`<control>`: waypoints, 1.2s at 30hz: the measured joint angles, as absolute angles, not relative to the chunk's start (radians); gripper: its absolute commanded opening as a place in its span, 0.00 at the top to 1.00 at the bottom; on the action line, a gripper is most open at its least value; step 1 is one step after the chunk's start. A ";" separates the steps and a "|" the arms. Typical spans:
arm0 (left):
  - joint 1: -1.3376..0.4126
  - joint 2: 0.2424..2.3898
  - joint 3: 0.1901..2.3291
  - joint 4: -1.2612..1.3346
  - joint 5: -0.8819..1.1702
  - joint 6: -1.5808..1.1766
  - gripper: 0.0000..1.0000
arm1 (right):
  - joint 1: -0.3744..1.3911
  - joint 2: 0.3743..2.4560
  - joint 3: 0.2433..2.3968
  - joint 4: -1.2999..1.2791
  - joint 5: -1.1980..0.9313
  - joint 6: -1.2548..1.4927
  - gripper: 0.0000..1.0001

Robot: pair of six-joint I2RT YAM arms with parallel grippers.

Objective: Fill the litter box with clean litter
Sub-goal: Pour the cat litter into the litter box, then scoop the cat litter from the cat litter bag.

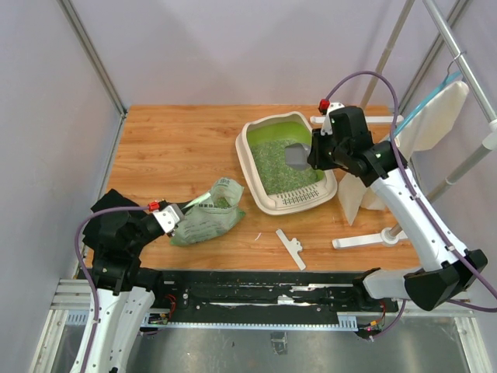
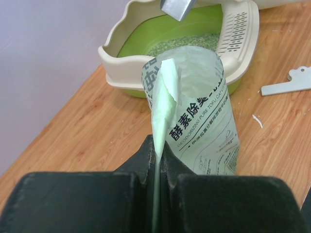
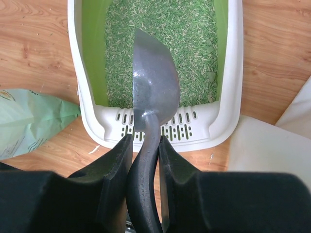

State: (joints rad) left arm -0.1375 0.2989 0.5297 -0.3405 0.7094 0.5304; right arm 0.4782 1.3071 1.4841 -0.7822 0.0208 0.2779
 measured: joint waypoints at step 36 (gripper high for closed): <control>-0.138 0.318 0.531 -0.335 0.712 0.538 0.99 | 0.715 1.462 1.956 -1.056 -0.362 0.293 0.99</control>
State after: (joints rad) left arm -0.1379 0.3176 0.5312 -0.3351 0.7124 0.5377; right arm 0.7155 1.4620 1.9556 -1.0565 -0.3622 0.2932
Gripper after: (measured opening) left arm 0.039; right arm 0.255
